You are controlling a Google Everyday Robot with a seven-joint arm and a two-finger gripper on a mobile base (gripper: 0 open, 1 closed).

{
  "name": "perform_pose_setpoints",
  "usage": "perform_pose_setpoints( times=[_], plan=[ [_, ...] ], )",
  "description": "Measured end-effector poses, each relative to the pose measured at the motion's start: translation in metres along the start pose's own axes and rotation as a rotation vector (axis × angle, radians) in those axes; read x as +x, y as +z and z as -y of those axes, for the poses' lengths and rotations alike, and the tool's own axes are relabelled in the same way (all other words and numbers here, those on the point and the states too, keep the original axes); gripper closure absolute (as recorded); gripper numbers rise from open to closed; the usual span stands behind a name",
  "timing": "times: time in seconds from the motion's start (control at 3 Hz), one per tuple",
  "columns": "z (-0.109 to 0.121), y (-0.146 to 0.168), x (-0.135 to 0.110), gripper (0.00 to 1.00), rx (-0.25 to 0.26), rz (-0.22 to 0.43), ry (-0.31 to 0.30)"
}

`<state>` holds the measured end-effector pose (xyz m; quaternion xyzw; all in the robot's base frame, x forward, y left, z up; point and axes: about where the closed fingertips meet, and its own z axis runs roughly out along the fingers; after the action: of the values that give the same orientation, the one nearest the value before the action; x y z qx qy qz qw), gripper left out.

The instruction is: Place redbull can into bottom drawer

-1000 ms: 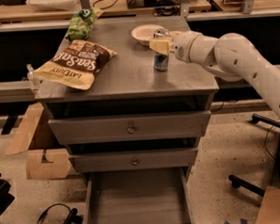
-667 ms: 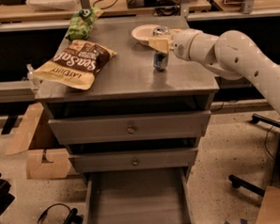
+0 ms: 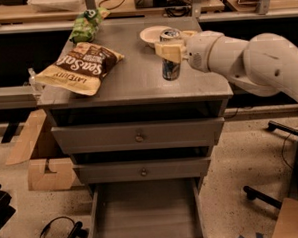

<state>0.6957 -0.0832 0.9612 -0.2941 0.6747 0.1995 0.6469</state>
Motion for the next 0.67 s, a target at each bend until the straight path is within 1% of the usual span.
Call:
perform_pose_setpoints(
  times=[0.33, 0.67],
  plan=[
    [-0.026, -0.056, -0.005, 1.00, -0.022, -0.021, -0.031],
    [-0.026, -0.123, -0.003, 1.00, -0.050, -0.031, -0.028]
  ],
)
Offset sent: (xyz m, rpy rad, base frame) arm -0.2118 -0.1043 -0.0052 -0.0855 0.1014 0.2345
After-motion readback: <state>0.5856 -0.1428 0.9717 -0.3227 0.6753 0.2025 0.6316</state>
